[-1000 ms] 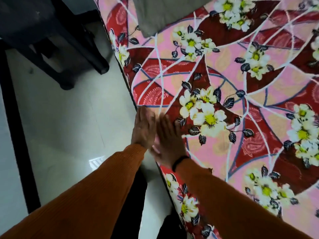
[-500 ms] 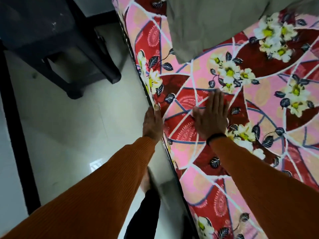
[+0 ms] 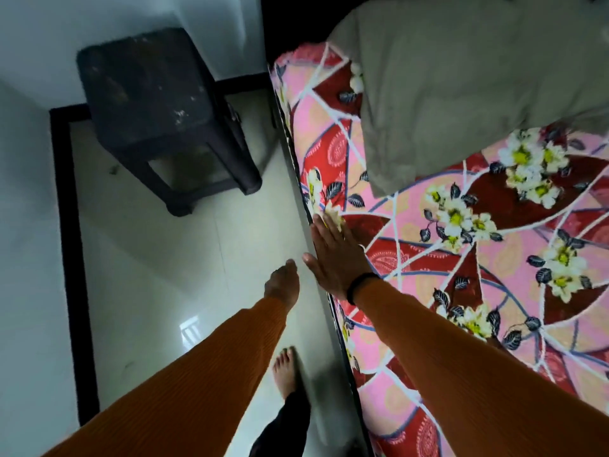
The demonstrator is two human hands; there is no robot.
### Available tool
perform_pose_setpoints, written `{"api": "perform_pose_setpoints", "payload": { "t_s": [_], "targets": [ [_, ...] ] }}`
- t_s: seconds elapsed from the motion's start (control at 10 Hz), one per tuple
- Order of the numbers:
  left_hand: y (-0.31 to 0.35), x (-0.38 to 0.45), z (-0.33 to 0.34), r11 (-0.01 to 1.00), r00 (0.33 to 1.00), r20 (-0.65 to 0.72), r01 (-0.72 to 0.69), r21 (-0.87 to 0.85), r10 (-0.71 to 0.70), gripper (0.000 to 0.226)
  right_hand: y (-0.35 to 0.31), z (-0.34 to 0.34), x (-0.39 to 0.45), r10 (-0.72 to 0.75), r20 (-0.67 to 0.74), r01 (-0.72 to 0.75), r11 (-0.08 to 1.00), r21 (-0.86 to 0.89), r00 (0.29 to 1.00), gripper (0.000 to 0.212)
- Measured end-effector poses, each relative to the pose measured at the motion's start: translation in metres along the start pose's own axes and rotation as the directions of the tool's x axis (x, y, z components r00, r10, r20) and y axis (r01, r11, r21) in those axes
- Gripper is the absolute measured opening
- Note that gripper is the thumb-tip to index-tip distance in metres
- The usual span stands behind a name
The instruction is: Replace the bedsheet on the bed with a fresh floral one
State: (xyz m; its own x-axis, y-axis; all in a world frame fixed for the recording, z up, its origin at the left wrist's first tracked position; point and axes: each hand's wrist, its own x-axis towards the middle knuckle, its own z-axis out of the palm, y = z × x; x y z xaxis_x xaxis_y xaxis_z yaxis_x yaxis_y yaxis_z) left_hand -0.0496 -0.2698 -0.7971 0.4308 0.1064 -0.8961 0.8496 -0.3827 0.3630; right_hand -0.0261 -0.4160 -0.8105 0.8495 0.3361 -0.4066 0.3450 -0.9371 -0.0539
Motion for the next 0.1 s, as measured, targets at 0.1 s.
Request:
{"api": "perform_pose_setpoints", "payload": {
  "t_s": [0.1],
  "targets": [
    [0.0246,-0.0333,-0.0477,0.975,0.992,-0.100,-0.048,0.215,0.071,0.048,-0.0114,-0.0514,-0.0075,-0.003,-0.002,0.004,0.997,0.072,1.000,0.073]
  ]
}}
